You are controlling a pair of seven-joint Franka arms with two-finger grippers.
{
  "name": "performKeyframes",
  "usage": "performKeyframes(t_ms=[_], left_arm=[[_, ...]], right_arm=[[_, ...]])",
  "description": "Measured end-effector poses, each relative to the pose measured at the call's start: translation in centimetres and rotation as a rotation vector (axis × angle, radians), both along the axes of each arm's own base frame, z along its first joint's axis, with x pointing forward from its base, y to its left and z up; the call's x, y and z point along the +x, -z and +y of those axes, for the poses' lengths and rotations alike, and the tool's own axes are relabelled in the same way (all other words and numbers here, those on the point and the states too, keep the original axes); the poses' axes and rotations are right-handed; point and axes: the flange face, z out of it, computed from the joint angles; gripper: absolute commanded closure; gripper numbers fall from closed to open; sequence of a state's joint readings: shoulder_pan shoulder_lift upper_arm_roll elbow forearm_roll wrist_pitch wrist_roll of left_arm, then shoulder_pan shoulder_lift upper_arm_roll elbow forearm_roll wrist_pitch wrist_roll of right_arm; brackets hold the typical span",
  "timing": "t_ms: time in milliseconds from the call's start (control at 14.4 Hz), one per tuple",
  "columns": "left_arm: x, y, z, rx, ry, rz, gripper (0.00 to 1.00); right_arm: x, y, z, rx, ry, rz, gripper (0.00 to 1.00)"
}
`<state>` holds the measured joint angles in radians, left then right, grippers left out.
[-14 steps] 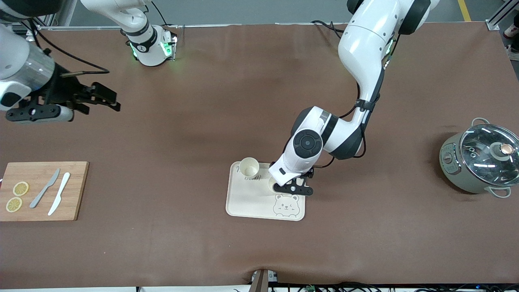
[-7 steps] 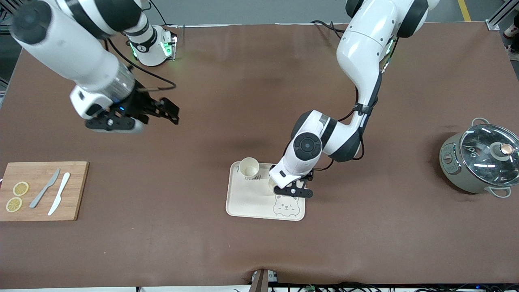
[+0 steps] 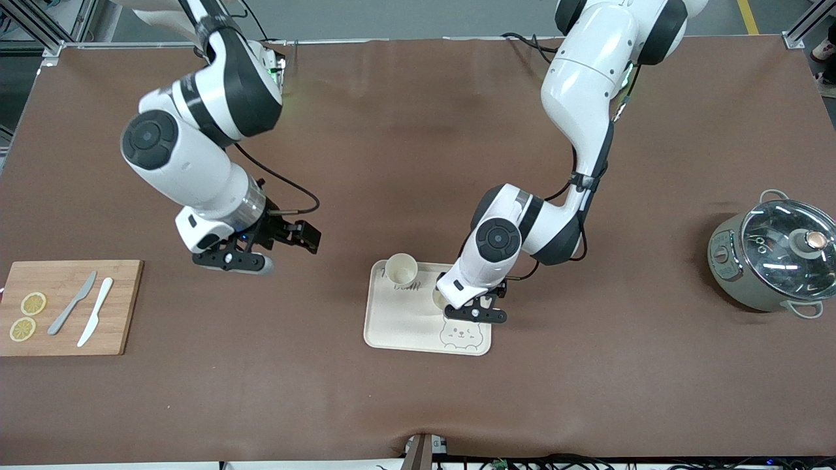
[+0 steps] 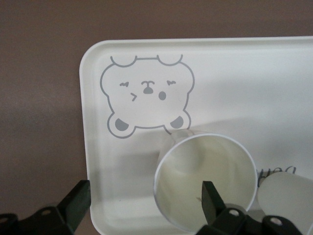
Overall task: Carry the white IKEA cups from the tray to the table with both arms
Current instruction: 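Reach the right gripper to the other cup and grasp it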
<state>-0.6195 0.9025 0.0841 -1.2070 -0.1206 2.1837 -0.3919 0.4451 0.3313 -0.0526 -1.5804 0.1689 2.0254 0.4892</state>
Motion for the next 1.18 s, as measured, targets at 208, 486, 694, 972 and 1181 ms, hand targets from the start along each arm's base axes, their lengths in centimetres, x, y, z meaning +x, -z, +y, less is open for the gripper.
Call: performKeyframes(t_ms=[208,486,694,972,1181], left_arm=[[0.5,0.6,0.6,0.006,-0.004,-0.013,0.0],[0.4,1.1,0.5,0.005,-0.076,-0.008,1.0],[0.0,1.0,-0.2,-0.002,-0.16,-0.004,1.0],[-0.1,1.0,-0.3,-0.003,-0.17,-0.004,1.0],[0.1,0.8,-0.2,-0.005,-0.172,-0.008,1.0]], right_arm=[[0.1,3.1,2.1,-0.011,-0.012,0.02,0.0],[-0.9,7.5,7.2,-0.037,-0.049,0.018,0.0],[-2.4,10.1,11.1,-0.059,-0.038,0.001,0.0],[-3.0,12.2,13.0,-0.065,-0.048,-0.004,0.0],[-3.0,13.8,13.1,-0.087,-0.056,-0.006,0.0]])
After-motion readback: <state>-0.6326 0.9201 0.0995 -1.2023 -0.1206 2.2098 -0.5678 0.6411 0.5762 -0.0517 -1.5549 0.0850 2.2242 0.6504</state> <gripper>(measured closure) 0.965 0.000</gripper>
